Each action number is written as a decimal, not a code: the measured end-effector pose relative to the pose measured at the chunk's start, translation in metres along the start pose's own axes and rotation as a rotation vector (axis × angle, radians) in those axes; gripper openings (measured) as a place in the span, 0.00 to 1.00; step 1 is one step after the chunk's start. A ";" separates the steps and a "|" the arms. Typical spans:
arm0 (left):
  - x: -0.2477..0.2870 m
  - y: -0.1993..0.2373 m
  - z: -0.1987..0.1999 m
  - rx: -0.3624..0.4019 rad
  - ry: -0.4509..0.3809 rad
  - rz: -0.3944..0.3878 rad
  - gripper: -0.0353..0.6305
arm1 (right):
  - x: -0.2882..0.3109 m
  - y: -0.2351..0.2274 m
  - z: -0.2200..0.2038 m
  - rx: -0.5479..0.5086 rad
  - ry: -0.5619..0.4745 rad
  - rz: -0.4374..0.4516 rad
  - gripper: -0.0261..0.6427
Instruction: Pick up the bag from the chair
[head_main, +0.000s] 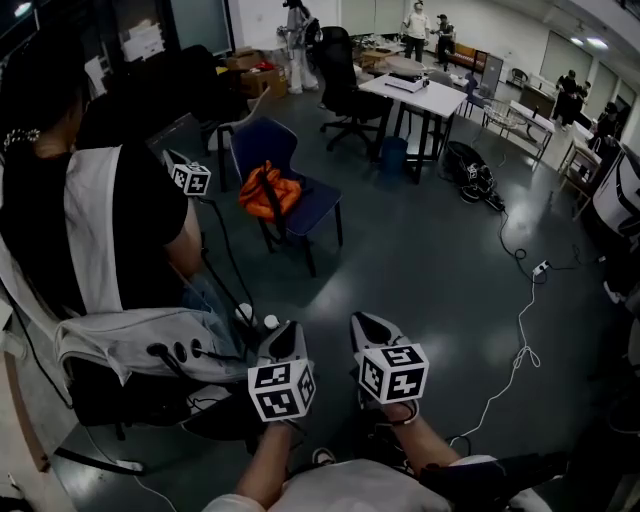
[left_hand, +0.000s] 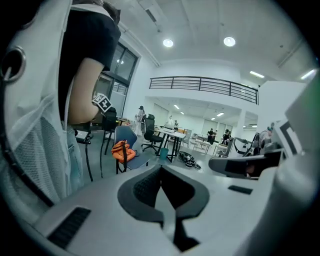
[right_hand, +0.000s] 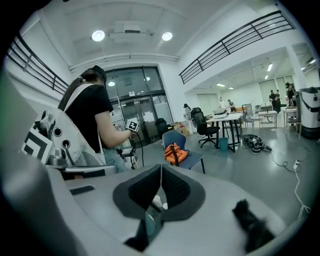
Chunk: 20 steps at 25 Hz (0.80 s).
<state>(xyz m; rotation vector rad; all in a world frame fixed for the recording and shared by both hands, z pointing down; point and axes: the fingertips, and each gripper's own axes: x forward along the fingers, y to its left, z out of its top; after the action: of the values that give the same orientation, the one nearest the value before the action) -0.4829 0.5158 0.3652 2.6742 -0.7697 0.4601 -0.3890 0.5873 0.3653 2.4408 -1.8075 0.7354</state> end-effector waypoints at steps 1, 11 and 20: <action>0.005 0.000 0.005 -0.004 -0.003 0.010 0.07 | 0.003 -0.004 0.006 -0.002 0.001 0.005 0.09; 0.102 -0.005 0.052 -0.046 -0.030 0.090 0.07 | 0.077 -0.079 0.058 -0.004 0.042 0.065 0.09; 0.161 -0.016 0.081 -0.078 -0.051 0.132 0.07 | 0.114 -0.135 0.093 -0.009 0.066 0.096 0.09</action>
<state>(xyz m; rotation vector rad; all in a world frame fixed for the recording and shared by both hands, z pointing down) -0.3276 0.4251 0.3518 2.5818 -0.9639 0.3862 -0.2079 0.5025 0.3604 2.3090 -1.9104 0.8014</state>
